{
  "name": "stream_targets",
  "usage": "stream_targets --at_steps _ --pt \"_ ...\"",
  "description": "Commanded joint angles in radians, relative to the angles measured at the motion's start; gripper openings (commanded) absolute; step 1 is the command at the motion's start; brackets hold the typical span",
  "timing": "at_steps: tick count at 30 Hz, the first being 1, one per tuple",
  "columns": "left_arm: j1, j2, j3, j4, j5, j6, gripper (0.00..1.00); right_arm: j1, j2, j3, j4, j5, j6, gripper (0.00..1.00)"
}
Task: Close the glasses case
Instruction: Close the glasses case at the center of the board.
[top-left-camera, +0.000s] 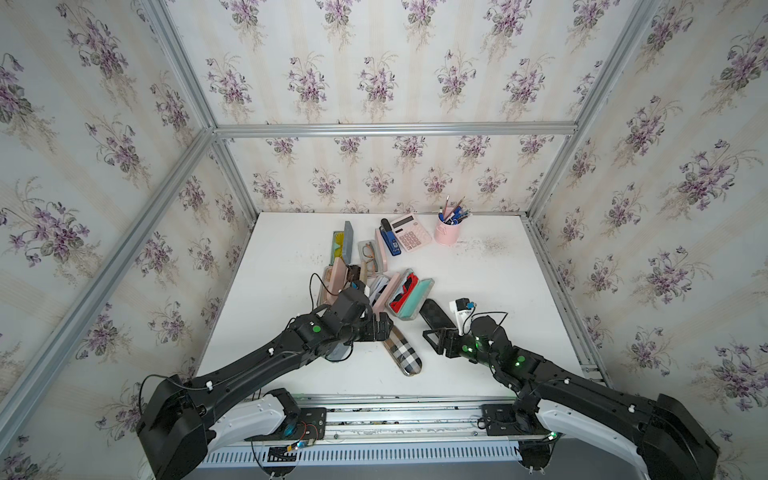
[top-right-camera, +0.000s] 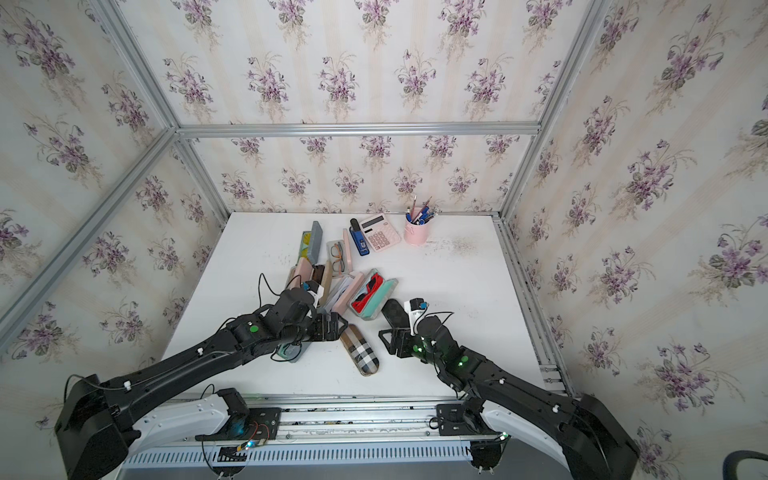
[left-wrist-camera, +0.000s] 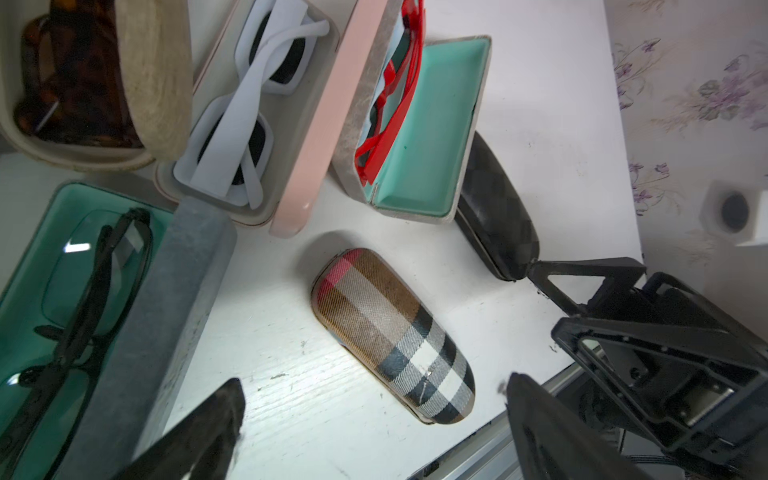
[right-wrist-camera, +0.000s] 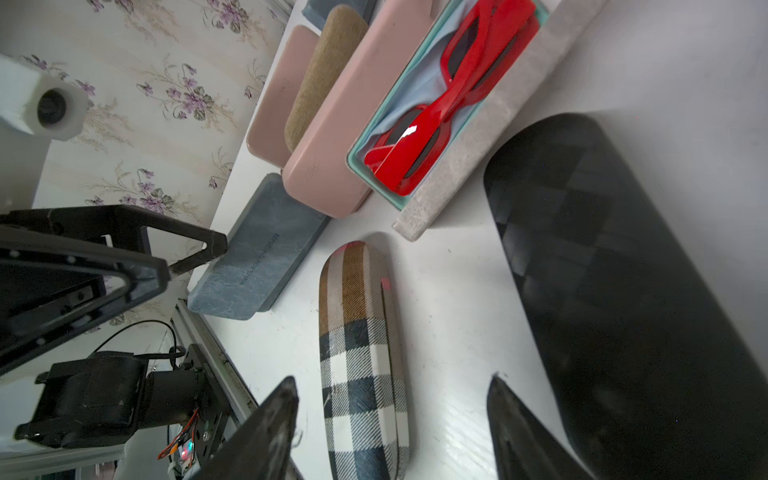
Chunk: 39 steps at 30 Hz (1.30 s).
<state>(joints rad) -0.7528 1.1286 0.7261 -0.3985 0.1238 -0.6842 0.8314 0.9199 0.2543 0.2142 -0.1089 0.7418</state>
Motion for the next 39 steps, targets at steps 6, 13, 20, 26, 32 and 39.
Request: stream_targets --at_steps 6,13,20,26,32,39 --pt "0.004 0.075 -0.017 0.092 0.013 -0.037 1.0 0.059 0.187 -0.006 0.279 0.141 0.139 0.69" --pt "0.007 0.12 -0.031 0.156 0.034 -0.071 1.0 0.06 0.351 0.043 0.394 0.171 0.157 0.68" --pt "0.007 0.132 -0.035 0.189 0.047 -0.096 0.99 0.058 0.502 0.123 0.447 0.206 0.179 0.65" --pt "0.007 0.149 -0.047 0.218 0.053 -0.107 0.99 0.048 0.589 0.194 0.371 0.251 0.216 0.6" --pt "0.007 0.162 -0.055 0.237 0.05 -0.107 0.99 0.031 0.609 0.227 0.331 0.27 0.213 0.53" --pt "0.007 0.181 -0.056 0.257 0.054 -0.115 0.99 0.018 0.66 0.292 0.251 0.255 0.182 0.45"
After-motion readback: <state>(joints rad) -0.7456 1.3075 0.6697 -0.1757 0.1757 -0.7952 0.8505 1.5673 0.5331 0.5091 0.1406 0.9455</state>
